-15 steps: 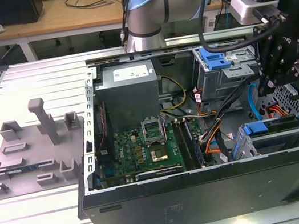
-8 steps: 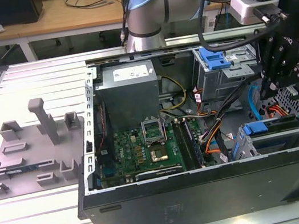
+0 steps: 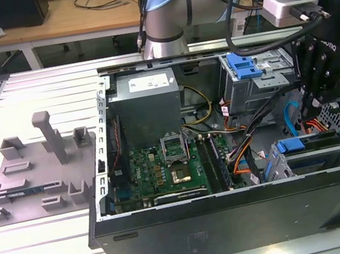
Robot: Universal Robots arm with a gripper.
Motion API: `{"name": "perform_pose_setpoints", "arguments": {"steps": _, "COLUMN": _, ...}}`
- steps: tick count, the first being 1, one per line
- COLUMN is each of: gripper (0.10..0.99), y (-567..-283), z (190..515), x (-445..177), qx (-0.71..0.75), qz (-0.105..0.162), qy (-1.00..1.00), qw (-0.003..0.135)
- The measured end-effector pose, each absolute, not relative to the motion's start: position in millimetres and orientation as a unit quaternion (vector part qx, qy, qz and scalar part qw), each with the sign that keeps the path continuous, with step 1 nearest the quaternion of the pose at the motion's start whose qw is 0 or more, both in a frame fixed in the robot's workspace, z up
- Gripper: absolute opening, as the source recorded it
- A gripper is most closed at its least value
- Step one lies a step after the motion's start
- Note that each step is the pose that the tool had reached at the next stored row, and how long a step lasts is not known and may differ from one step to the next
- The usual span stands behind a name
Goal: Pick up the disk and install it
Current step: 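Insert the second disk wire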
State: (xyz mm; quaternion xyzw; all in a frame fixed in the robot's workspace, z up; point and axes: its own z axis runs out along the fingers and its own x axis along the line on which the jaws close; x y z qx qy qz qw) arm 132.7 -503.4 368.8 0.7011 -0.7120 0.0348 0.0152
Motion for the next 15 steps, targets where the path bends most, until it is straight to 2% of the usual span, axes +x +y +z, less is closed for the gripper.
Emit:
{"name": "perform_pose_setpoints", "arguments": {"steps": 9, "gripper": 0.161, "y": -513.0, "z": 368.5, "x": 145.9, "qx": 0.700, "qz": 0.033, "qy": -0.714, "qw": 0.016}}
{"name": "perform_pose_setpoints", "arguments": {"steps": 15, "gripper": 0.161, "y": -519.7, "z": 365.3, "x": 146.1, "qx": 0.687, "qz": 0.025, "qy": -0.726, "qw": 0.009}}
